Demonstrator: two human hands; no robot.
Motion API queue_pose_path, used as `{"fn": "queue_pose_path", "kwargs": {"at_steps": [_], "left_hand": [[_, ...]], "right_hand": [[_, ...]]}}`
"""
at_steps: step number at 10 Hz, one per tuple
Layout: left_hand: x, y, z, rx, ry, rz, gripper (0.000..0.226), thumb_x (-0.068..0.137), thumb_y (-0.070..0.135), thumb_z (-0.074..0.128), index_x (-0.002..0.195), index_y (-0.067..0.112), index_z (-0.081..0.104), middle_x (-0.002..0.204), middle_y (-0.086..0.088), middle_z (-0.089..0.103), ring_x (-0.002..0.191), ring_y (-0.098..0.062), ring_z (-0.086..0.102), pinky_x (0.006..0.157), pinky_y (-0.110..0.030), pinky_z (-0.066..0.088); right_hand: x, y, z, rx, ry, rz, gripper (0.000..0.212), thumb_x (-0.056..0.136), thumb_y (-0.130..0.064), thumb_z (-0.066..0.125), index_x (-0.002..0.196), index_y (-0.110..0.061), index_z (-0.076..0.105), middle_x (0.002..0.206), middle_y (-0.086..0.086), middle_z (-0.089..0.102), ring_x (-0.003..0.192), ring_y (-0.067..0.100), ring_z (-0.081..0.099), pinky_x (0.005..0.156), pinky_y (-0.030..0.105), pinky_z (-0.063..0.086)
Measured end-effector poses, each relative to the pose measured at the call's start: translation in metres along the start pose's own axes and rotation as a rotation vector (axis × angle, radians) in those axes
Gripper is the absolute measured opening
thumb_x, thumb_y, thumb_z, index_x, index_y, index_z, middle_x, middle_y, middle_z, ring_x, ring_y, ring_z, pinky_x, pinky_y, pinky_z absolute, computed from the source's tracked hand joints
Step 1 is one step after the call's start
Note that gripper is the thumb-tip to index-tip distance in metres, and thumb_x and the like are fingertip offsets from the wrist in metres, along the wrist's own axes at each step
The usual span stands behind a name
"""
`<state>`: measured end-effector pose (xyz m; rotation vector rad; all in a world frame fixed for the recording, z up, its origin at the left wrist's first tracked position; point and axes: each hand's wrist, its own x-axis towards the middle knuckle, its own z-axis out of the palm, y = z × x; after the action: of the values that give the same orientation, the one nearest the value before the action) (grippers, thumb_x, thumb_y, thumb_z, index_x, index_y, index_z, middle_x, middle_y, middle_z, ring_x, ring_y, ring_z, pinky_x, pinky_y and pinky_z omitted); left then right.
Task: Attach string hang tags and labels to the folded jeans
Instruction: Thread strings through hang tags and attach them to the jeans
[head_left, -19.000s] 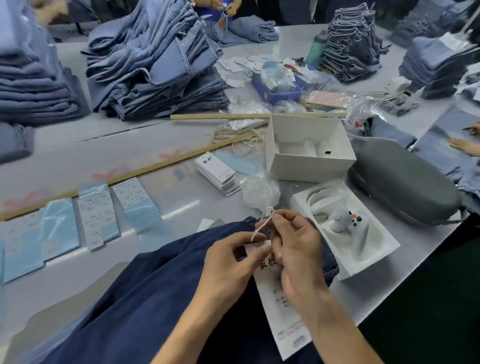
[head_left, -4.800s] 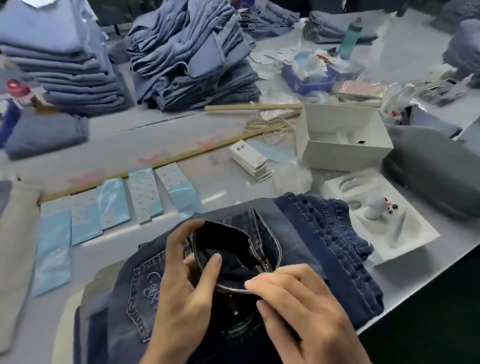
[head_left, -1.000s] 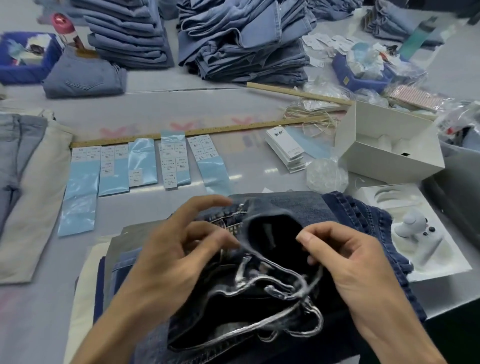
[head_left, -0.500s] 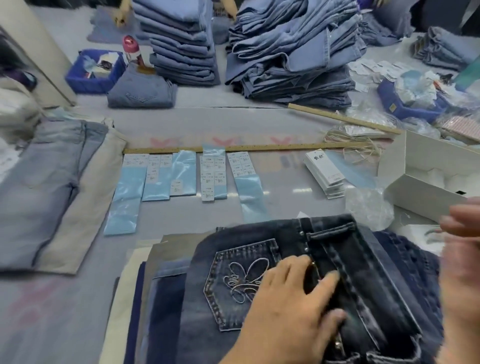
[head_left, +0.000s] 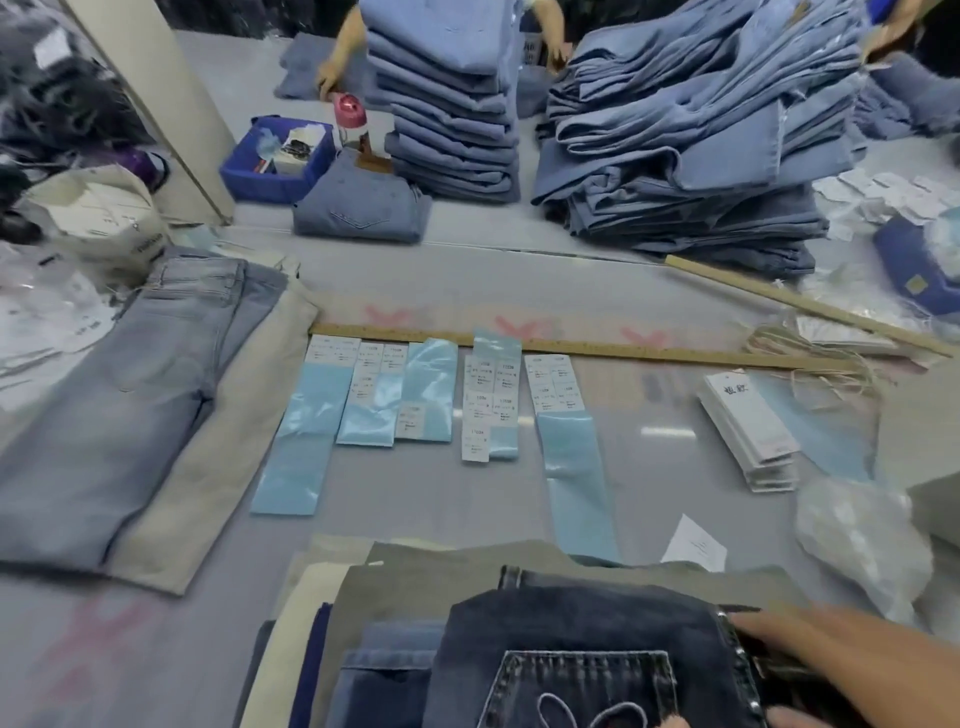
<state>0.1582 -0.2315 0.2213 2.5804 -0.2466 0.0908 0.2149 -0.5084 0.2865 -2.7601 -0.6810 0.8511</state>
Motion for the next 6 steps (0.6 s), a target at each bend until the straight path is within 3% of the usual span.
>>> {"fn": "queue_pose_path", "kwargs": {"at_steps": [1,2,3,4,5,6], "left_hand": [[0.018,-0.029,-0.023,-0.716,-0.069,-0.203,0.024,0.079,0.069,0.045,0.099,0.078,0.054,0.104,0.050,0.057,0.101,0.021,0.055,0.089,-0.006,0.046],[0.058,-0.094,-0.009,-0.670,0.114,-0.291,0.019,0.087,0.050,0.061,0.104,0.058,0.067,0.101,0.033,0.068,0.094,0.007,0.064,0.075,-0.007,0.050],[0.116,-0.181,0.014,-0.328,0.166,-0.389,0.026,0.099,0.021,0.063,0.120,0.035,0.070,0.119,0.018,0.069,0.110,-0.003,0.062,0.093,-0.018,0.049],[0.149,-0.252,0.049,-0.081,0.058,-0.404,0.034,0.099,0.017,0.062,0.133,0.022,0.064,0.137,0.005,0.062,0.128,-0.015,0.054,0.102,-0.024,0.041],[0.159,-0.289,0.073,0.093,-0.024,-0.295,0.041,0.089,0.015,0.074,0.129,0.016,0.067,0.140,-0.006,0.061,0.127,-0.028,0.058,0.102,-0.041,0.049],[0.154,-0.305,0.085,0.140,0.008,-0.251,0.042,0.078,0.010,0.084,0.118,0.010,0.071,0.131,-0.016,0.065,0.113,-0.037,0.065,0.089,-0.047,0.056]], "right_hand": [[0.066,0.000,-0.044,-0.144,0.009,-0.038,0.044,0.083,-0.090,0.029,0.124,-0.076,0.032,0.122,-0.057,0.035,0.105,-0.034,0.041,0.080,0.002,0.044],[0.162,-0.015,-0.062,-0.114,-0.089,-0.096,0.053,0.075,-0.092,0.036,0.125,-0.074,0.036,0.121,-0.045,0.048,0.108,-0.024,0.046,0.081,0.014,0.047],[0.287,-0.052,-0.046,0.000,0.017,-0.232,0.025,0.094,-0.040,0.064,0.120,-0.041,0.064,0.114,-0.021,0.065,0.094,-0.007,0.060,0.088,0.025,0.053],[0.375,-0.067,-0.004,-0.012,0.004,-0.229,0.032,0.097,-0.024,0.064,0.129,-0.024,0.063,0.127,-0.006,0.064,0.105,0.008,0.061,0.094,0.028,0.050],[0.415,-0.059,0.029,0.031,0.071,-0.183,0.034,0.098,-0.022,0.063,0.131,-0.022,0.061,0.132,-0.002,0.061,0.113,0.015,0.060,0.098,0.031,0.048],[0.418,-0.041,0.051,0.224,0.220,-0.114,0.023,0.096,-0.015,0.064,0.118,-0.017,0.068,0.114,0.000,0.065,0.099,0.016,0.063,0.092,0.038,0.053]]}}
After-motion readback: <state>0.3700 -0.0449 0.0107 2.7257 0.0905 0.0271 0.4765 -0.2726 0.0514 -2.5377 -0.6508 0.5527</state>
